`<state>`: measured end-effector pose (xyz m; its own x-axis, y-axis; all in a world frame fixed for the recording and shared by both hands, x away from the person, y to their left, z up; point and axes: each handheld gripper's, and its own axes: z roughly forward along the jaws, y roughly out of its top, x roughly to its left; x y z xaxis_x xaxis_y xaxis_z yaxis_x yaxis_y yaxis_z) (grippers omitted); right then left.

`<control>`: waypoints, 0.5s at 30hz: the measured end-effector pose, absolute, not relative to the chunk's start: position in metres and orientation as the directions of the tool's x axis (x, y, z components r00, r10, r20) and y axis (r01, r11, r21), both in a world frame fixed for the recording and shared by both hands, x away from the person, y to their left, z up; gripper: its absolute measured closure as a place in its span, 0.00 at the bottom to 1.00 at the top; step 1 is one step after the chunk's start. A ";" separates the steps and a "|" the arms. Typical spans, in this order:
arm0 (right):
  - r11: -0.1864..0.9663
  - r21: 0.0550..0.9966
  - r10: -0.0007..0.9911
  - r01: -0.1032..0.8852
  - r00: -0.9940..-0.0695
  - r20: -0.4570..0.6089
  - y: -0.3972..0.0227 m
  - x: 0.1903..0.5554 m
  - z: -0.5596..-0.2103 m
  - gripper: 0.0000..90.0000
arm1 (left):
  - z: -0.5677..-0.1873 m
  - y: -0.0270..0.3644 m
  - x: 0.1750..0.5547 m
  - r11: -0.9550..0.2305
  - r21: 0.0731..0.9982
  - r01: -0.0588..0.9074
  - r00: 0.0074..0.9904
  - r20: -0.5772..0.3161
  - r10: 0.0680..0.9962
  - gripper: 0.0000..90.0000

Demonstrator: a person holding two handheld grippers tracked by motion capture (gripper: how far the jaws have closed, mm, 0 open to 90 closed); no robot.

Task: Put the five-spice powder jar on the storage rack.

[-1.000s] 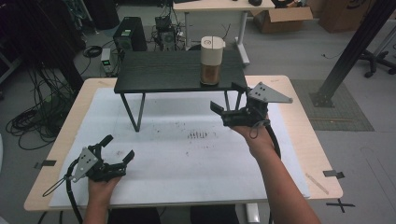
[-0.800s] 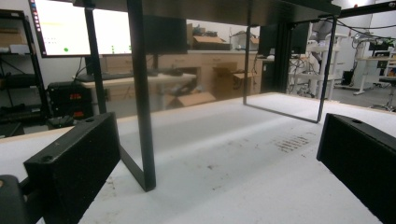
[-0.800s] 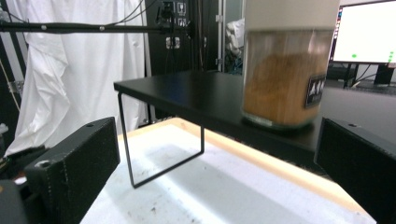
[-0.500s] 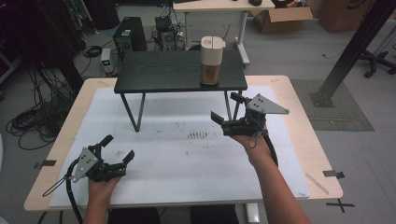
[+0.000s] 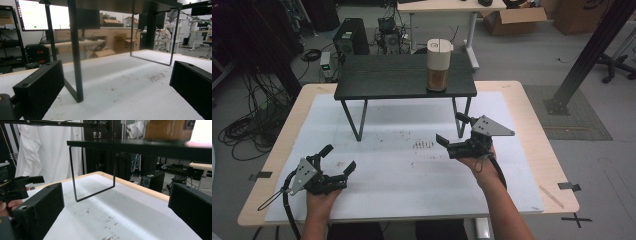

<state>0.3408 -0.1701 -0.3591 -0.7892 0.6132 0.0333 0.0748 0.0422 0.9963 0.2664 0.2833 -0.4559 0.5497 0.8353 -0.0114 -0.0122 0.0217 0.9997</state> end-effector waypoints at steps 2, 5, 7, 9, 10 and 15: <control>0.043 0.996 0.612 0.077 -0.790 0.034 -0.170 0.340 -0.361 0.00 | -0.456 0.283 0.266 0.021 1.000 -0.012 0.550 -0.011 0.835 0.00; 0.041 0.996 0.607 0.077 -0.794 0.036 -0.170 0.338 -0.370 0.00 | -0.456 0.283 0.266 0.023 1.000 -0.013 0.550 -0.012 0.835 0.00; 0.042 0.996 0.606 0.079 -0.794 0.037 -0.170 0.338 -0.372 0.00 | -0.456 0.283 0.266 0.023 1.000 -0.012 0.550 -0.012 0.835 0.00; 0.041 0.996 0.604 0.083 -0.796 0.042 -0.169 0.337 -0.376 0.00 | -0.456 0.283 0.266 0.022 1.000 -0.012 0.550 -0.012 0.835 0.00; 0.040 0.996 0.600 0.085 -0.798 0.044 -0.169 0.337 -0.380 0.00 | -0.456 0.284 0.266 0.022 1.000 -0.013 0.550 -0.012 0.835 0.00; 0.034 0.996 0.598 0.088 -0.800 0.050 -0.168 0.336 -0.388 0.00 | -0.456 0.283 0.266 0.022 1.000 -0.012 0.550 -0.012 0.835 0.00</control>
